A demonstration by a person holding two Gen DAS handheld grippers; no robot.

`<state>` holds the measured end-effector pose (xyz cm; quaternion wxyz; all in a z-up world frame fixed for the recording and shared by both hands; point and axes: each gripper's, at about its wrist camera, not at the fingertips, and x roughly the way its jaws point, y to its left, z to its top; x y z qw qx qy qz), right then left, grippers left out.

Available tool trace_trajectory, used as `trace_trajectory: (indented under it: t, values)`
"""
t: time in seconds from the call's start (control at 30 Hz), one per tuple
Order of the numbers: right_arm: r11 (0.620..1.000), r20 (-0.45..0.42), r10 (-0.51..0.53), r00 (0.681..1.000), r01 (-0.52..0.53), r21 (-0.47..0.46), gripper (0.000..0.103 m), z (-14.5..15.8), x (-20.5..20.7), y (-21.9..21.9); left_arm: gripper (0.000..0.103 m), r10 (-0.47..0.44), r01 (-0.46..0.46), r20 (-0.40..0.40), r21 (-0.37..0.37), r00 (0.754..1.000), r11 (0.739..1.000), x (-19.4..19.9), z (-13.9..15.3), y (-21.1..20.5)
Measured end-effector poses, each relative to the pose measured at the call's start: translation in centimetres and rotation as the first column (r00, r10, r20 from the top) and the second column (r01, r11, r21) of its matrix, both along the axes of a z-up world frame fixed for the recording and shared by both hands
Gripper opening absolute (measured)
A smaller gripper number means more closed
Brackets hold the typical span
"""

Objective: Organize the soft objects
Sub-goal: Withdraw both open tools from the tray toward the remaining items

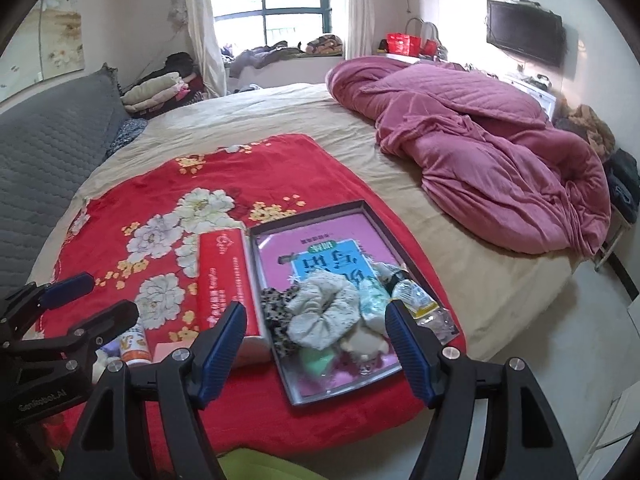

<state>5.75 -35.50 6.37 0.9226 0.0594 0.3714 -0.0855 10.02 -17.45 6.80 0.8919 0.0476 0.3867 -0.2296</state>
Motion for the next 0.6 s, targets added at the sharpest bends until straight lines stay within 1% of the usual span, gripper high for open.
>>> trace_trajectory:
  t: [0.2,0.4,0.53,0.6]
  values:
    - [0.999,0.005,0.050,0.999,-0.050,-0.003,0.071,0.3,-0.1,3.0,0.077,0.031,-0.030,-0.003,0.007,1.000,1.000,-0.7,-0.1,2.8]
    - [0.993,0.004,0.118,0.993,-0.118,-0.002,0.071,0.2,-0.1,6.6,0.077,0.083,-0.083,-0.014,0.021,0.996,0.996,-1.1,-0.6,6.6]
    - [0.988,0.003,0.153,0.988,-0.153,-0.020,0.071,0.2,-0.2,8.9,0.077,0.119,-0.119,-0.014,0.018,0.993,0.993,-1.5,-0.7,8.7]
    - [0.984,-0.007,0.176,0.984,-0.176,-0.013,0.071,0.1,-0.1,9.8,0.077,0.135,-0.135,-0.013,0.018,0.991,0.991,-1.8,-0.7,9.8]
